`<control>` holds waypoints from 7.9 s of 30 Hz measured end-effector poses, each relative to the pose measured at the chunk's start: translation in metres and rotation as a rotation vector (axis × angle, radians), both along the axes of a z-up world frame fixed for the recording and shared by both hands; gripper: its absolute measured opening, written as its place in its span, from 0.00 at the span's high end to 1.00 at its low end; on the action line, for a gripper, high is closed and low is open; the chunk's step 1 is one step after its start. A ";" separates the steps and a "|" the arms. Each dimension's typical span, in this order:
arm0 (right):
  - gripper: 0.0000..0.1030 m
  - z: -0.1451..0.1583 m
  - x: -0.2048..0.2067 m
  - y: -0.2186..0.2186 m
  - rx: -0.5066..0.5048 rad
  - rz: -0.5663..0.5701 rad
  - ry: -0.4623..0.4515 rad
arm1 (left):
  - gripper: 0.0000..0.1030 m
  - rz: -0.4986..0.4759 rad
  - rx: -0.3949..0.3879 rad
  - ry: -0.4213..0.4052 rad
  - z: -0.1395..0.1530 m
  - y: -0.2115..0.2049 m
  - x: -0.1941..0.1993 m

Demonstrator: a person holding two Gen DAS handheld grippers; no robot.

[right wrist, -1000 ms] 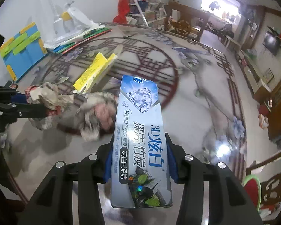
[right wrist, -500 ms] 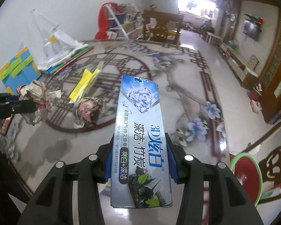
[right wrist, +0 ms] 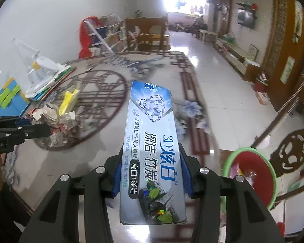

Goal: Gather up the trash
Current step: 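Carry the toothpaste carton and crumpled paper over the red bucket, then open both tools to drop the carton and paper into the bucket, then move both tools back over the table toward the last trash, then grasp the crumpled paper ball with the right tool while the left tool grasps the yellow box, then carry the paper ball and yellow box over the red bucket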

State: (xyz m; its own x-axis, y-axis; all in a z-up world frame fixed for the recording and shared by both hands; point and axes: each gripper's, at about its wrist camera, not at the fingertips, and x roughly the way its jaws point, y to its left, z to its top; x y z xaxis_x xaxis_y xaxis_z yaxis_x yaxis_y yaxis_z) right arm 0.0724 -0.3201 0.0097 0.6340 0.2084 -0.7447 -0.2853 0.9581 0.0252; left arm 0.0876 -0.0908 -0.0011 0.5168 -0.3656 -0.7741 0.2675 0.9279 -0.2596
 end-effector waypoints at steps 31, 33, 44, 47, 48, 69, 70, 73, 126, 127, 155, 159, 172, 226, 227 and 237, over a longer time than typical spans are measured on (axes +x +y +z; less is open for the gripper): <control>0.57 -0.014 0.001 -0.297 0.140 -0.541 0.061 | 0.64 -0.433 -0.169 0.116 -0.003 -0.319 0.078; 0.57 -0.023 0.002 -0.302 0.153 -0.553 0.086 | 0.64 -0.429 -0.190 0.152 -0.011 -0.326 0.085; 0.55 -0.045 0.008 -0.302 0.126 -0.552 0.150 | 0.55 -0.393 -0.193 0.247 -0.037 -0.347 0.096; 0.34 -0.049 0.009 -0.300 0.096 -0.560 0.160 | 0.24 -0.365 -0.194 0.264 -0.039 -0.349 0.099; 0.29 -0.049 0.009 -0.300 0.098 -0.561 0.159 | 0.18 -0.356 -0.195 0.257 -0.038 -0.347 0.100; 0.07 -0.018 0.012 -0.223 0.044 -0.467 0.052 | 0.05 -0.211 -0.077 0.047 0.014 -0.224 0.078; 0.07 -0.017 0.013 -0.216 0.043 -0.453 0.047 | 0.05 -0.201 -0.067 0.027 0.017 -0.213 0.075; 0.07 -0.009 0.017 -0.179 0.031 -0.391 0.025 | 0.05 -0.173 -0.045 -0.010 0.021 -0.180 0.064; 0.07 -0.079 0.056 0.213 0.053 0.200 0.191 | 0.05 0.318 0.055 0.134 -0.078 0.135 0.117; 0.07 -0.083 0.058 0.214 0.056 0.199 0.200 | 0.05 0.317 0.059 0.133 -0.079 0.134 0.119; 0.79 -0.110 0.068 0.221 0.020 0.248 0.185 | 0.42 0.366 0.039 0.166 -0.104 0.163 0.115; 0.80 -0.105 0.062 0.211 0.029 0.240 0.178 | 0.46 0.379 0.025 0.167 -0.101 0.168 0.104; 0.80 -0.065 0.032 0.168 0.045 0.225 0.093 | 0.48 0.319 0.050 0.080 -0.062 0.144 0.065; 0.80 -0.012 0.010 -0.281 0.139 -0.505 0.046 | 0.47 -0.375 -0.135 0.096 -0.009 -0.288 0.080; 0.80 -0.017 0.011 -0.288 0.151 -0.522 0.060 | 0.47 -0.380 -0.138 0.104 -0.010 -0.294 0.081; 0.80 -0.030 0.009 -0.293 0.164 -0.509 0.098 | 0.47 -0.434 -0.149 0.163 -0.029 -0.331 0.087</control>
State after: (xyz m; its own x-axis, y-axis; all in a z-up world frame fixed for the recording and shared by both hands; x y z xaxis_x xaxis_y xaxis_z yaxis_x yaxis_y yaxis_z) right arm 0.0819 -0.6129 -0.0204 0.6147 0.0112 -0.7887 0.2253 0.9558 0.1892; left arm 0.1748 -0.4214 -0.0302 0.1685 -0.6335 -0.7552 0.5667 0.6892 -0.4516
